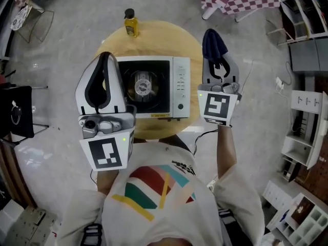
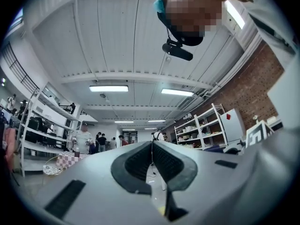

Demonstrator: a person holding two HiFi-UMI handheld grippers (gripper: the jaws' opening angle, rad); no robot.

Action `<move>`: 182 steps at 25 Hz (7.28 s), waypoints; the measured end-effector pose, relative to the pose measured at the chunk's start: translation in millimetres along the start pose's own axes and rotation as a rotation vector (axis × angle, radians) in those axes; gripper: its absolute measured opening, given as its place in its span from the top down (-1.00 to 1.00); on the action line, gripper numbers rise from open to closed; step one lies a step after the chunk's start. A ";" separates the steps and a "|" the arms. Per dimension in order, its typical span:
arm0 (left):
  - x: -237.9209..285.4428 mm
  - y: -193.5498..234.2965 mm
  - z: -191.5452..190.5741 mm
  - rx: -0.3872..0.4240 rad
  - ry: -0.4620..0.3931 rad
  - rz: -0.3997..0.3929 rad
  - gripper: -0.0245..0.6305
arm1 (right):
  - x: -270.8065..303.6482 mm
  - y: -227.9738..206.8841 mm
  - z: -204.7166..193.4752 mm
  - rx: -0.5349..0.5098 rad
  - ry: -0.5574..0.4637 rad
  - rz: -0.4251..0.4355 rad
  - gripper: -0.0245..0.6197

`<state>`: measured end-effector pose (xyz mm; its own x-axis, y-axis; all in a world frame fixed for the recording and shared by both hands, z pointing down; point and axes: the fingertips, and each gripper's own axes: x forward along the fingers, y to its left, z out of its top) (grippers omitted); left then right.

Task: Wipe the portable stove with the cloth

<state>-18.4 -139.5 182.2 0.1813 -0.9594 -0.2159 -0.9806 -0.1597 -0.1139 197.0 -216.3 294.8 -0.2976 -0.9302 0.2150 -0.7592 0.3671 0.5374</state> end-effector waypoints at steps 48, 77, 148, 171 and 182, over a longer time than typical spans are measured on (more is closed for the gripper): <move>-13.6 29.5 -35.2 -0.030 0.062 0.031 0.90 | 7.8 168.8 -182.9 -0.773 0.581 0.755 0.82; -21.2 15.1 -35.0 -0.034 0.059 0.051 0.90 | -145.8 221.4 -191.9 -0.678 0.632 0.942 0.82; -79.3 77.3 -36.4 -0.045 0.060 0.145 0.90 | -152.4 272.9 -159.7 -0.597 0.719 0.762 0.82; -63.1 43.6 -39.4 -0.034 0.068 0.174 0.90 | -173.8 193.5 -219.2 -0.657 0.772 0.741 0.82; -49.7 23.9 -25.5 0.054 0.055 0.246 0.90 | -144.1 149.4 -168.9 -0.523 0.592 0.698 0.82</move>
<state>-52.7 -101.5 214.9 -0.0678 -0.9793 -0.1907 -0.9890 0.0912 -0.1167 224.2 -26.8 481.8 -0.1354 -0.4140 0.9002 -0.1424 0.9072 0.3958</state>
